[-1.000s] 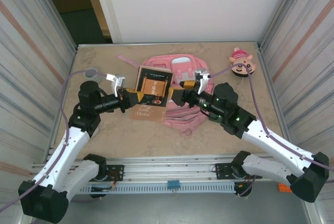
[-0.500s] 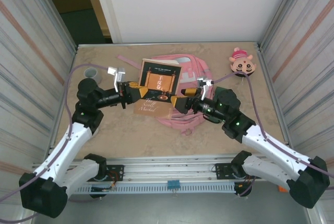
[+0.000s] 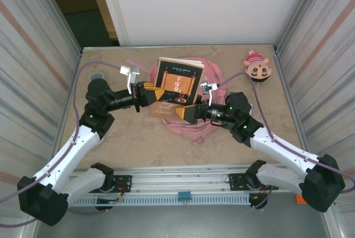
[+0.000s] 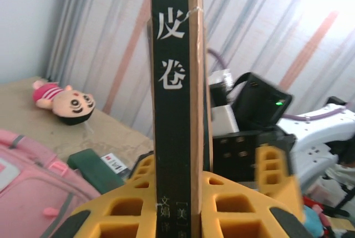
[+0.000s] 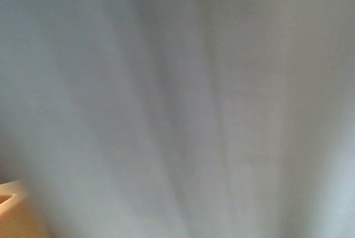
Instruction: Pack books, pencil case, and school supplies into a backpack
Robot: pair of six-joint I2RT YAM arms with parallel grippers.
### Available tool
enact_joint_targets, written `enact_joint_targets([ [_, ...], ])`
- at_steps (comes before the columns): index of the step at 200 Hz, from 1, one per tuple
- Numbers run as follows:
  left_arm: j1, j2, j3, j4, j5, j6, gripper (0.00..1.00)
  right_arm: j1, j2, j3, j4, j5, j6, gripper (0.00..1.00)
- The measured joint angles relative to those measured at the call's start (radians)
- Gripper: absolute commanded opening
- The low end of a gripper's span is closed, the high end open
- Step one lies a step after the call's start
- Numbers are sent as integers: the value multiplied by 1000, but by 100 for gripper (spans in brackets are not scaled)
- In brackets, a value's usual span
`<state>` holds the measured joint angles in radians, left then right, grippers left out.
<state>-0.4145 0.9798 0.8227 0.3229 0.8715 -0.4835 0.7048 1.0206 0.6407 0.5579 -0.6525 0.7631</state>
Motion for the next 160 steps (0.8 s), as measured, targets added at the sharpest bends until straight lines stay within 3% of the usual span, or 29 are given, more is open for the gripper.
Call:
enact_joint_targets([
  [38,0,6,-18,-31,-49,25,1,1,-64,-3,3,19,-11,60],
  [60,0,8,-19,-35,-53,36,6,-1,-42,-3,-12,63,-15,41],
  [72,0,8,-19,-48,-56,47,14,-1,-26,-2,-21,85,-16,21],
  [83,0,6,-19,-66,-61,66,27,-3,-11,2,-37,101,-32,11],
  [104,0,-8,-19,-137,-93,126,52,-4,-4,10,-116,127,-82,7],
  [126,0,-48,-16,-270,-150,219,74,6,-20,57,-319,182,-207,2],
  [131,0,-60,-13,-303,-163,252,95,12,-28,70,-372,202,-245,2],
  [133,0,-65,-11,-319,-168,254,98,14,-31,76,-395,211,-259,2],
  [160,0,-125,54,-531,-209,453,99,52,-77,120,-650,367,-438,2],
])
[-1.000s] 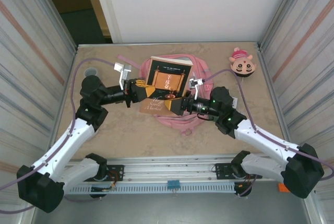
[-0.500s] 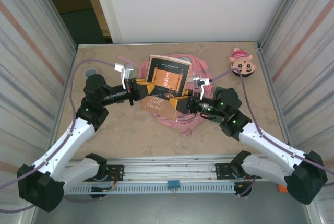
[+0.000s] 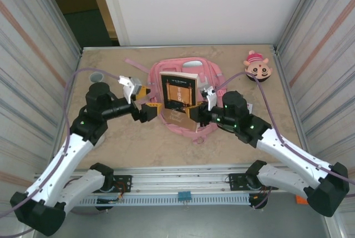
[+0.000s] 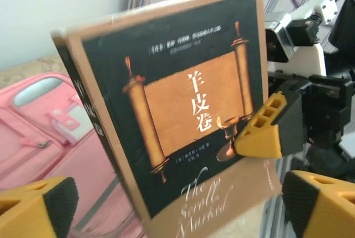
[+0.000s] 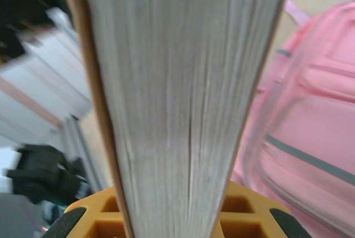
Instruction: Pack books, pencil case, and school supplies into a backpack
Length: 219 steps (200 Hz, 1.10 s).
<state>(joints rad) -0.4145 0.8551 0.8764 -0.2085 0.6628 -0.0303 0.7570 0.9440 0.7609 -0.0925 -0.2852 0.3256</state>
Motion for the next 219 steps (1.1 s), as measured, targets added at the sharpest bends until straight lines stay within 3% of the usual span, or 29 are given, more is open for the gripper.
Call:
enact_joint_targets([
  [49,0,-45,59,-227,-42,280,99,60,-13,12,-262,148,-252,0],
  [98,-50,-14,98,-397,-121,469,99,122,122,143,-425,235,-513,0],
  [127,-137,10,129,-467,-219,561,98,143,204,211,-463,248,-623,0],
  [141,-154,26,134,-491,-245,595,94,156,228,219,-463,247,-664,0],
  [162,-156,48,134,-526,-248,655,88,184,254,225,-461,247,-731,0],
  [219,-183,50,126,-557,-229,802,85,225,277,227,-414,227,-859,0],
])
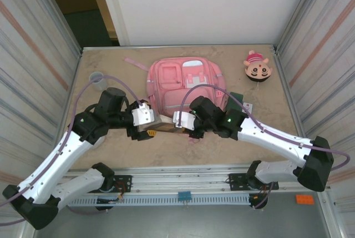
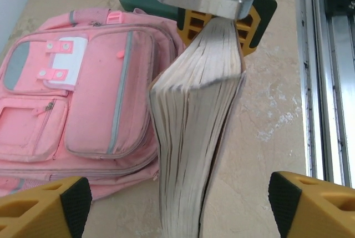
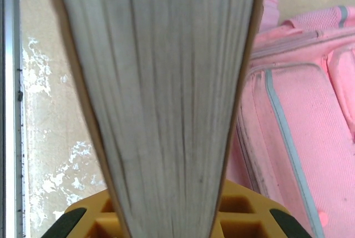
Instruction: Pack books, pencil case, and school supplies into a backpack
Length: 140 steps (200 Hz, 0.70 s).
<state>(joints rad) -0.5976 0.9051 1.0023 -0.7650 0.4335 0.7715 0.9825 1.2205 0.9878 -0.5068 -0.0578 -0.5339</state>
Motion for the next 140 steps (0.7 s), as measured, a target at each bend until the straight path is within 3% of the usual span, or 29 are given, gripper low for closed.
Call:
enact_joint_targets([
  [48,-13,4,-22,-18,24,48,85,27,0,0,37,-40,-29,0],
  [92,-13,31,-34,-12,80,51,77,27,0,-3,58,-90,-29,0],
  [107,-13,34,-45,-4,104,45,62,27,0,-4,66,-100,-29,0],
  [125,-13,34,-51,-1,127,36,31,25,-4,-10,73,-101,-28,1],
  [132,-13,34,-51,-1,138,34,17,23,-7,-13,74,-101,-28,8],
  [140,-13,32,-52,1,146,34,4,17,-15,-20,79,-103,-25,24],
])
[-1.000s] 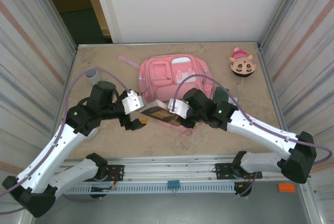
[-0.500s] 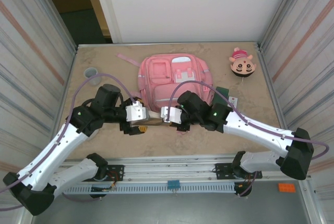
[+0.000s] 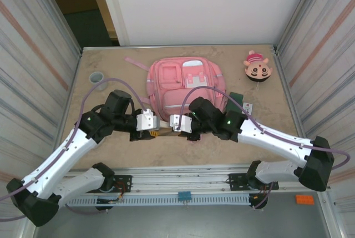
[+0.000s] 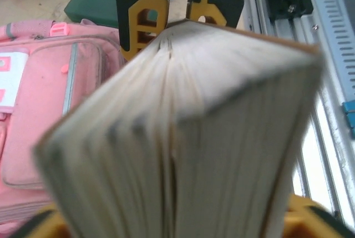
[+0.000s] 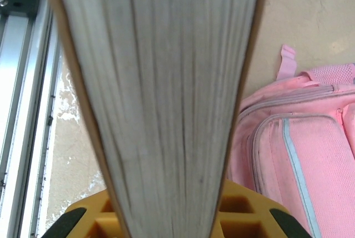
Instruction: Pack books, pencil case, and school supplies into a backpack
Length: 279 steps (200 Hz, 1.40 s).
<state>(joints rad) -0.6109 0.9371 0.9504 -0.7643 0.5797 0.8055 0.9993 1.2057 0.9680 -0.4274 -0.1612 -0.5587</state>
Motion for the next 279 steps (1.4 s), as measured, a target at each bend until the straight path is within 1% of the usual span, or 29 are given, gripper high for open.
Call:
enact_joint_targets([
  [7,0,-3,-2,10,1,-1,1,-7,-11,-12,8,-5,8,39],
  [15,0,-10,-11,20,4,-6,0,-18,-31,-32,29,-12,23,53],
  [34,23,-47,-61,58,30,-55,0,-81,-129,-108,104,-29,90,66],
  [48,66,-76,-106,115,82,-119,0,-144,-234,-186,173,-55,170,88],
  [57,103,-96,-145,177,129,-179,0,-195,-318,-249,234,-77,222,97],
  [67,140,-117,-195,266,176,-268,0,-250,-414,-315,291,-96,307,100],
  [83,181,-146,-283,442,226,-426,0,-324,-560,-412,369,-126,421,99],
  [103,193,-149,-362,639,258,-606,0,-381,-725,-505,419,-132,558,99],
  [118,193,-138,-387,762,283,-719,0,-407,-812,-548,436,-132,640,99],
  [138,193,-116,-388,902,326,-828,1,-423,-843,-565,446,-138,721,99],
  [165,171,-92,-373,1013,390,-910,2,-424,-785,-567,481,-189,814,100],
  [190,131,-79,-350,1060,428,-938,2,-424,-687,-571,580,-285,890,96],
  [207,116,-71,-336,1081,442,-947,2,-424,-634,-571,649,-368,921,88],
  [213,114,-68,-334,1089,441,-952,3,-424,-621,-571,663,-401,932,81],
  [215,114,-67,-334,1093,441,-954,3,-424,-617,-571,670,-412,932,78],
  [216,114,-66,-334,1094,441,-954,3,-424,-615,-571,672,-420,937,75],
  [220,113,-64,-334,1102,439,-959,3,-424,-609,-570,679,-439,938,70],
  [225,113,-63,-334,1108,435,-962,4,-424,-603,-570,689,-464,946,59],
  [228,113,-61,-334,1112,431,-966,5,-424,-601,-569,694,-473,945,55],
  [229,113,-61,-334,1114,430,-966,5,-424,-600,-569,695,-476,948,50],
  [230,113,-61,-334,1114,430,-967,5,-424,-600,-569,696,-481,951,50],
  [232,113,-60,-334,1116,426,-968,6,-424,-599,-568,697,-486,950,45],
  [240,113,-58,-334,1123,418,-975,15,-426,-599,-567,706,-507,946,20],
  [241,113,-58,-334,1124,417,-977,16,-427,-599,-567,707,-508,946,14],
  [242,113,-58,-334,1125,416,-978,18,-428,-599,-567,709,-511,948,14],
  [247,113,-58,-334,1128,414,-979,26,-432,-600,-566,712,-516,947,0],
  [262,112,-58,-334,1131,381,-981,49,-444,-613,-566,717,-538,947,0],
  [271,114,-56,-334,1127,368,-980,56,-445,-626,-566,716,-546,947,0],
  [279,114,-56,-334,1125,362,-973,58,-452,-634,-566,716,-548,943,0],
])
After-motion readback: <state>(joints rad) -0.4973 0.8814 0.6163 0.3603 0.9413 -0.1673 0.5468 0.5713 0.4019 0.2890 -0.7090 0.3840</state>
